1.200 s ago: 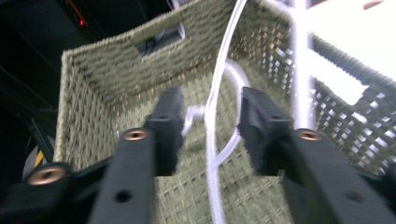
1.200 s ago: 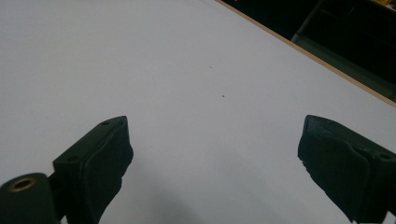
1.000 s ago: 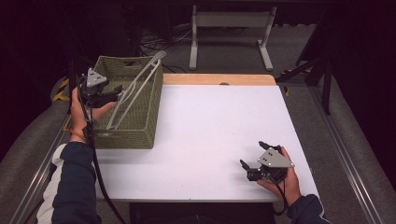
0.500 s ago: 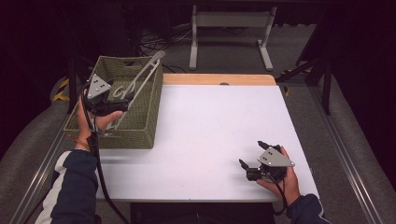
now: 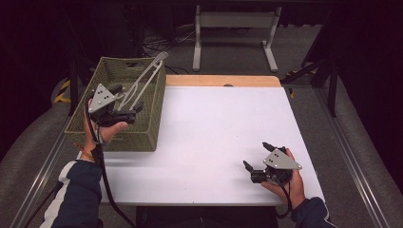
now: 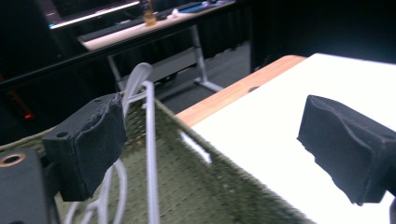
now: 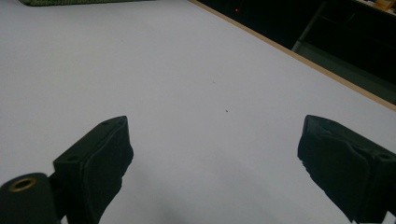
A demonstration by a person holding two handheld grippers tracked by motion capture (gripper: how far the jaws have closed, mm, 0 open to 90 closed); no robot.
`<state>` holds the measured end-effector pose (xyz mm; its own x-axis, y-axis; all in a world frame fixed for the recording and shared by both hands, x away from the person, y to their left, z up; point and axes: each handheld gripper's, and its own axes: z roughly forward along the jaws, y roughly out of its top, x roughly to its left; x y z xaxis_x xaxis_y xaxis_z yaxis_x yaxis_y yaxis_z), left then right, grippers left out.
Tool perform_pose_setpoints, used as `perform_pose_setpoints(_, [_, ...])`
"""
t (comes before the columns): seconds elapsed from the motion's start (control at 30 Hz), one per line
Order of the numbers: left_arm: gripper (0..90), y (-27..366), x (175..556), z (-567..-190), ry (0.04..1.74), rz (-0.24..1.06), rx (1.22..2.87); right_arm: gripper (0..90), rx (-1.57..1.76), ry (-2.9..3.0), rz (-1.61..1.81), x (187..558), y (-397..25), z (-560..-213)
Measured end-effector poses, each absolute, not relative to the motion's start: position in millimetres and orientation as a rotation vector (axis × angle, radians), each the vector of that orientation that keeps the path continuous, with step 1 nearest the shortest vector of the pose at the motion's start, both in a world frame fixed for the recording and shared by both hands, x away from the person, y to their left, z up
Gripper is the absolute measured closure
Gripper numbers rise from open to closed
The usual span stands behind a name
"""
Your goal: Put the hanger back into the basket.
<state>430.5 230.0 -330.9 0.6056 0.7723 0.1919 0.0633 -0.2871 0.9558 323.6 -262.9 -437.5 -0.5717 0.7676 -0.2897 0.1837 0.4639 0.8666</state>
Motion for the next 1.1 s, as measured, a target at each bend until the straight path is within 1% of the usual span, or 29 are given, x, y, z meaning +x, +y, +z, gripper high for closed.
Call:
perform_pose_setpoints(0.4, [6.4, 212.5, 402.9, -334.3, 0.574, 0.793, 1.740, 9.8, 0.825, 2.029, 1.148, 324.5, -262.5, -435.8])
perform_pose_setpoints(0.5, [7.2, 206.0, 391.4, -337.1, 0.531, 0.774, 1.738, 9.8, 0.836, 2.030, 1.170, 325.1, -258.2, -433.8])
perform_pose_setpoints(0.63, [7.6, 201.1, 383.3, -339.4, 0.493, 0.781, 1.737, 9.5, 0.836, 2.030, 1.198, 326.7, -252.6, -430.8])
perform_pose_setpoints(1.03, [7.4, 182.8, 361.5, -361.5, 0.424, 0.701, 1.780, 8.6, 0.853, 2.018, 1.219, 335.7, -232.5, -424.1])
perform_pose_setpoints(1.1, [7.5, 182.0, 359.3, -364.1, 0.420, 0.708, 1.779, 8.7, 0.851, 2.017, 1.219, 335.9, -231.8, -423.8])
